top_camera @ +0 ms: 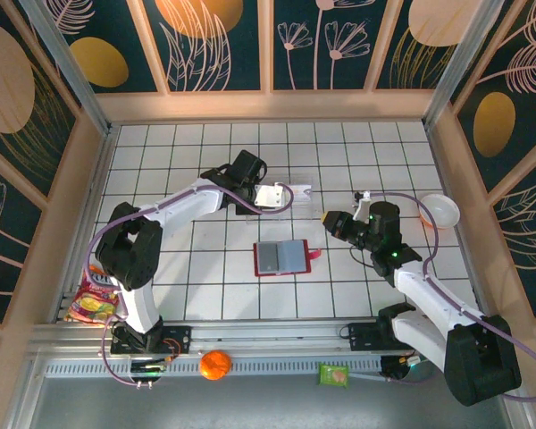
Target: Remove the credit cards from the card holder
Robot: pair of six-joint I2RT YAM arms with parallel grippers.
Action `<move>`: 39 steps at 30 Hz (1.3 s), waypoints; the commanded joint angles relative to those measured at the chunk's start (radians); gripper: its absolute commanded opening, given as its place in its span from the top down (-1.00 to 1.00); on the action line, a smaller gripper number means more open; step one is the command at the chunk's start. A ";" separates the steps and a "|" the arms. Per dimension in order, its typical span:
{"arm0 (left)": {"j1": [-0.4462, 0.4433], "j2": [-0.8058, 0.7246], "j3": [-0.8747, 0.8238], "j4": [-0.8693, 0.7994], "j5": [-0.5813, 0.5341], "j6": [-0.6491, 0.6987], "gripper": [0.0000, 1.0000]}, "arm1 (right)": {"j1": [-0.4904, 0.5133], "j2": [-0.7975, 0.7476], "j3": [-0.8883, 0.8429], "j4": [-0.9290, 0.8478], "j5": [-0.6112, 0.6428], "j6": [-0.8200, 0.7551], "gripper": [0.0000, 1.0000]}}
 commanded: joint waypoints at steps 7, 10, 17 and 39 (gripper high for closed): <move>-0.001 0.020 -0.019 0.018 -0.041 -0.012 1.00 | -0.001 0.005 0.039 0.027 -0.004 -0.011 0.76; -0.001 0.021 -0.022 0.022 -0.052 -0.017 1.00 | -0.002 0.005 0.036 0.028 -0.004 -0.011 0.76; -0.008 0.019 -0.019 0.040 -0.066 -0.045 0.68 | -0.001 0.003 0.028 0.039 -0.006 -0.006 0.76; 0.013 -0.222 0.080 0.472 -0.279 -0.724 0.16 | 0.326 0.152 0.175 -0.138 0.201 -0.201 0.16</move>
